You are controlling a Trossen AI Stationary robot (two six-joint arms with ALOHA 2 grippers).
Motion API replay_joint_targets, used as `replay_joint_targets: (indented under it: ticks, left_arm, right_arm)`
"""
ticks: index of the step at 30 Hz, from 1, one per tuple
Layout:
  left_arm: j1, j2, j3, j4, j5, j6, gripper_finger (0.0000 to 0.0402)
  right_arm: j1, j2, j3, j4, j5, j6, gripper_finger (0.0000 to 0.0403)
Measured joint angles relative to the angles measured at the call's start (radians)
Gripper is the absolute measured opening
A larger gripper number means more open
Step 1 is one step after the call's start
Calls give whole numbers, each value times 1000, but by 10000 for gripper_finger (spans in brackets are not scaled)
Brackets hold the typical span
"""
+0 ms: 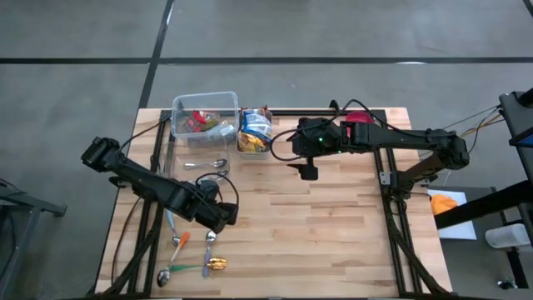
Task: Pick & Place Food Item
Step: Put the purple spoon into the transparent bin
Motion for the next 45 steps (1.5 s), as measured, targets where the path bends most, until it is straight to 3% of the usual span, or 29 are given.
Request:
replay_joint_targets:
  ticks: [7,16,22,29,39,45]
  left_arm:
    - [0,0,0,0,0,-4,152]
    - [-25,3,-4,8,27,-118,152]
    - [-44,3,-57,73,33,-181,152]
    - [-57,3,-102,192,144,-237,152]
    - [-58,3,-121,225,134,-246,152]
    - [-75,3,-182,220,343,-401,152]
  right_arm:
    - [0,0,0,0,0,0,384]
    - [0,0,0,0,0,0,384]
    - [0,0,0,0,0,0,384]
    - [0,0,0,0,0,0,384]
    - [0,0,0,0,0,0,384]
    - [0,0,0,0,0,0,384]
